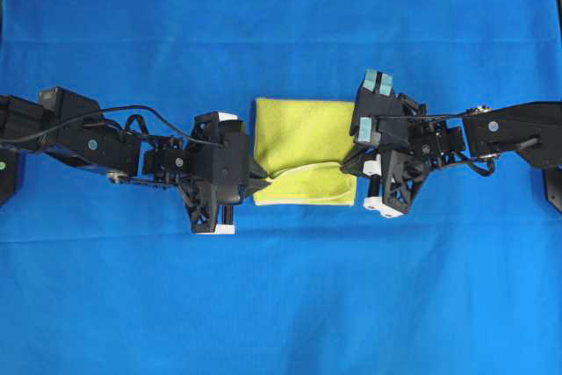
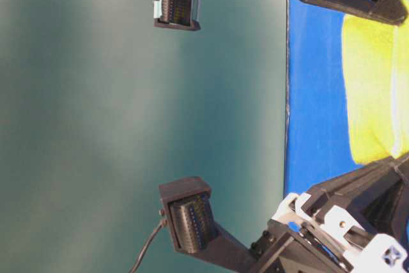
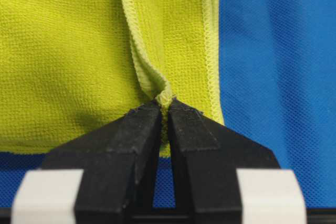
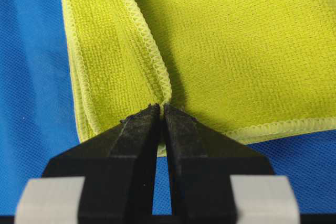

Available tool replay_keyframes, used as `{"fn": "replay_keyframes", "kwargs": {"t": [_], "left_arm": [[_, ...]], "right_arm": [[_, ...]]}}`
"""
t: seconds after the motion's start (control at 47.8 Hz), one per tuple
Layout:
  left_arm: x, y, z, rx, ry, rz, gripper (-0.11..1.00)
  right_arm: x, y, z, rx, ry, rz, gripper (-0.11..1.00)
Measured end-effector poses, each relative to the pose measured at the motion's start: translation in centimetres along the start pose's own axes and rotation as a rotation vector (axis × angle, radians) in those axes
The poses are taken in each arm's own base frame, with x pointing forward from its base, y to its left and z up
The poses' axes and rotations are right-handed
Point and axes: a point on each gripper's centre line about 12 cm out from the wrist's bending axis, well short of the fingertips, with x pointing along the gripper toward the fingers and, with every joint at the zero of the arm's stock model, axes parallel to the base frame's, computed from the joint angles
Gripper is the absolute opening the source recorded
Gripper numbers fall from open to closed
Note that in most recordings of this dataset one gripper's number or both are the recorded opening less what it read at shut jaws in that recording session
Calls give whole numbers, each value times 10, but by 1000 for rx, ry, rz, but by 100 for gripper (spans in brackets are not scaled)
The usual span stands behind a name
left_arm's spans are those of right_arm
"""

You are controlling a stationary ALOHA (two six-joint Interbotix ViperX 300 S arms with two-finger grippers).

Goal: Fold the yellow towel.
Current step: 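Pull the far end toward the near end, folding the strip in half, then open both grippers and release the folded towel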

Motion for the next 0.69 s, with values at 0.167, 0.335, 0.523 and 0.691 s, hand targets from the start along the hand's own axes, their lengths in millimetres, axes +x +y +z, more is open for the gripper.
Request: {"fn": "replay_keyframes", "kwargs": {"t": [0.167,0.335,0.523,0.691], "left_arm": [[0,0,0,2,0,0,27],[0,-2,2,18,-2,-4,61],[-8,-2,13,21,-31,-4,61],[-32,-2,26,18,-63,-4,61]], "right_arm": [[0,1,1,-2,-2,3,17],[0,8,3,-15,-1,11,62],[-3,10,7,-16,3,5,55],[-22,22,23,-33,-38,20,55]]}}
